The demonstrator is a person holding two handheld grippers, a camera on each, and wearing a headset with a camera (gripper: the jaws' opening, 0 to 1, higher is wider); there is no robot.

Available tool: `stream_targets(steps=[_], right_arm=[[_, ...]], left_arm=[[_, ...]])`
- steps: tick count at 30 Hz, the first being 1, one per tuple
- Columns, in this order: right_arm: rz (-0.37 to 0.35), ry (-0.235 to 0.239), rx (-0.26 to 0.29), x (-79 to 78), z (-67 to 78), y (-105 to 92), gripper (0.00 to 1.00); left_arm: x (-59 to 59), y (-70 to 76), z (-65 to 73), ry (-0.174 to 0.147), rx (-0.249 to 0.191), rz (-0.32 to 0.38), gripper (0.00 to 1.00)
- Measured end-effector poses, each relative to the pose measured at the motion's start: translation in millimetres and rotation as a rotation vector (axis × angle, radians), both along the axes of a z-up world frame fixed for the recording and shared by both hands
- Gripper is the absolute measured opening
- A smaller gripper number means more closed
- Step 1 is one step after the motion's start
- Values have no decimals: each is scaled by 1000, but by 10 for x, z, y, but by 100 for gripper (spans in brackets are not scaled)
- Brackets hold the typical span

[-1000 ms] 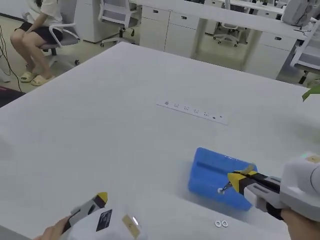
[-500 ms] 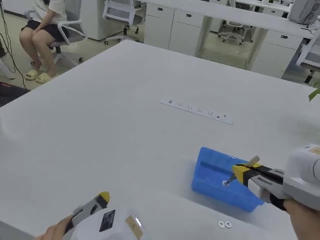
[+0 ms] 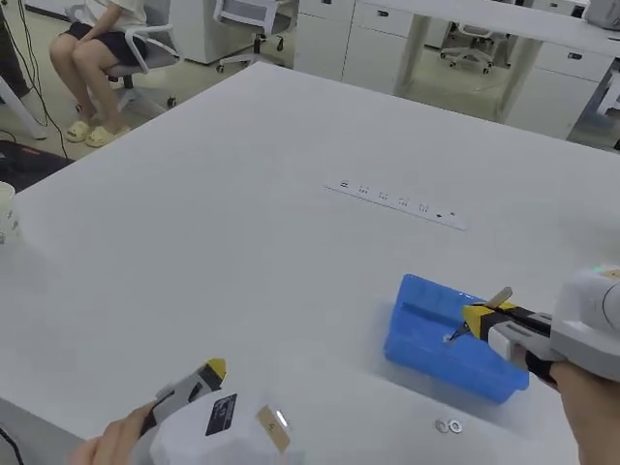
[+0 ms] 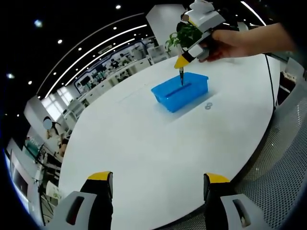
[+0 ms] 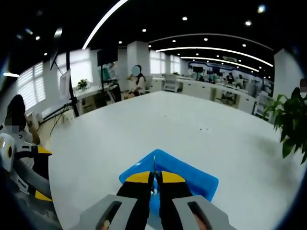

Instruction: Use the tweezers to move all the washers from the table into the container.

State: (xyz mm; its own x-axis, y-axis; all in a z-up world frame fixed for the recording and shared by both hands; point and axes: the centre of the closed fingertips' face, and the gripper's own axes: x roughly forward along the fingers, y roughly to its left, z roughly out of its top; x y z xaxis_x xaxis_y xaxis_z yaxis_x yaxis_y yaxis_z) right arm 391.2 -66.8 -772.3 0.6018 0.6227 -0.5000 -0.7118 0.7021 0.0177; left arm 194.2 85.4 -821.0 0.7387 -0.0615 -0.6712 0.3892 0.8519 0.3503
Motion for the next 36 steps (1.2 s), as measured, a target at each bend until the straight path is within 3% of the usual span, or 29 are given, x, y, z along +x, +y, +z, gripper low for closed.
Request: stream_targets(steps=[8, 18, 36], right_arm=[[-7, 35, -32, 38, -226, 26, 2], [-9, 72, -48, -12, -394, 72, 2], [-5, 74, -57, -29, -429, 66, 2]], left_arm=[[-5, -24, -21, 10, -9, -11, 79], [-15, -55, -50, 26, -26, -23, 79], [-28, -75, -66, 36, -34, -27, 78]])
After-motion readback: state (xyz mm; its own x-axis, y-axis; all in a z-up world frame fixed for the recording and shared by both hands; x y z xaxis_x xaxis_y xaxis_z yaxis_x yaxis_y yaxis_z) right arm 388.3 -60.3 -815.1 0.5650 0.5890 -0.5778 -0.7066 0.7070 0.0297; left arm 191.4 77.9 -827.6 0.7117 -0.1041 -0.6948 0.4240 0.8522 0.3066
